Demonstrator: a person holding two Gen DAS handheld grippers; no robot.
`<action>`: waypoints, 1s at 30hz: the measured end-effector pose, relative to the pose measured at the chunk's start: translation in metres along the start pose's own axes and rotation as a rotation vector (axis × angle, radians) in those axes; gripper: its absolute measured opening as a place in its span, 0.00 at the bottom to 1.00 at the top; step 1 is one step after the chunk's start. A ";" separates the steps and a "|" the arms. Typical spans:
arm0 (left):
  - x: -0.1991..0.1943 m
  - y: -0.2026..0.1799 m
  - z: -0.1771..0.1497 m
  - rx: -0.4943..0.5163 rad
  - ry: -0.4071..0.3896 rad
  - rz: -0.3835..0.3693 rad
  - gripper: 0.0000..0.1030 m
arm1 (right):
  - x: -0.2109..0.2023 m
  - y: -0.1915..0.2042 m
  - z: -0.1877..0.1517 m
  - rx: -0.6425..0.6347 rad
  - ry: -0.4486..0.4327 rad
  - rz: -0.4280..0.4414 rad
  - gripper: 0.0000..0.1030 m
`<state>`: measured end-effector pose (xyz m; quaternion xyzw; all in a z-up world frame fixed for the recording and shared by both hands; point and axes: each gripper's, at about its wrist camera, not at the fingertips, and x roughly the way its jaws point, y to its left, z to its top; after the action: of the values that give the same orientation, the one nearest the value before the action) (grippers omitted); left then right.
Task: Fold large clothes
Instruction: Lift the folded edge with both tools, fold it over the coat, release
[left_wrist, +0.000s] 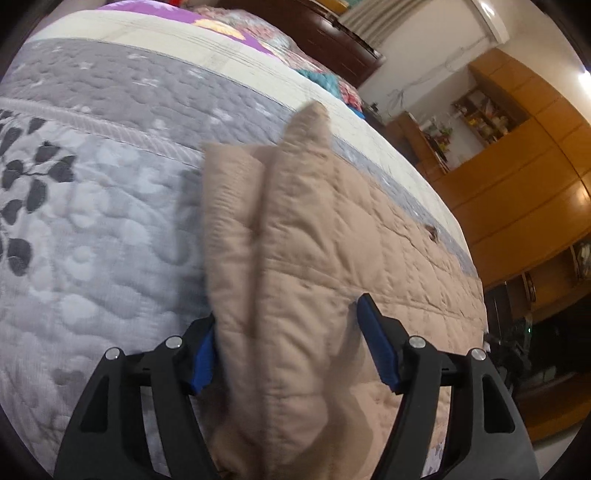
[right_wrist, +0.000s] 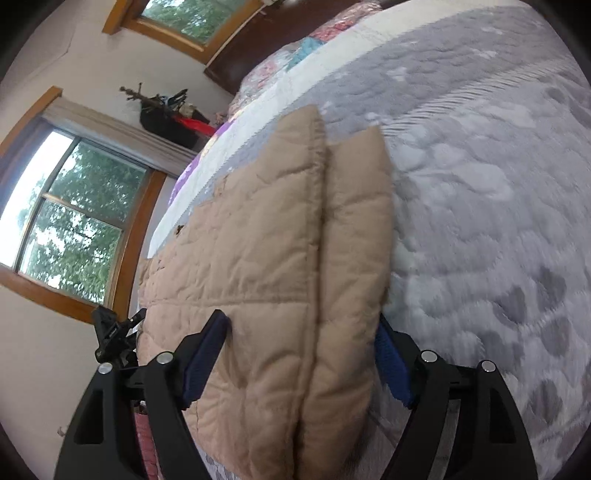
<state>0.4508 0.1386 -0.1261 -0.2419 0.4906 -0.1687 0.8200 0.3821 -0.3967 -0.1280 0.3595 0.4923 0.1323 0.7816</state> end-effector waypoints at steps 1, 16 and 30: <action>0.004 -0.005 -0.002 0.012 0.011 0.009 0.66 | 0.001 0.003 -0.001 -0.007 0.000 -0.010 0.68; -0.032 -0.075 -0.018 0.071 -0.132 0.073 0.13 | -0.039 0.054 -0.014 -0.101 -0.072 0.042 0.16; -0.167 -0.106 -0.102 0.194 -0.241 0.024 0.13 | -0.124 0.126 -0.103 -0.308 -0.092 0.055 0.15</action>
<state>0.2794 0.1131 0.0130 -0.1742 0.3727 -0.1752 0.8945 0.2524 -0.3331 0.0168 0.2544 0.4197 0.2109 0.8454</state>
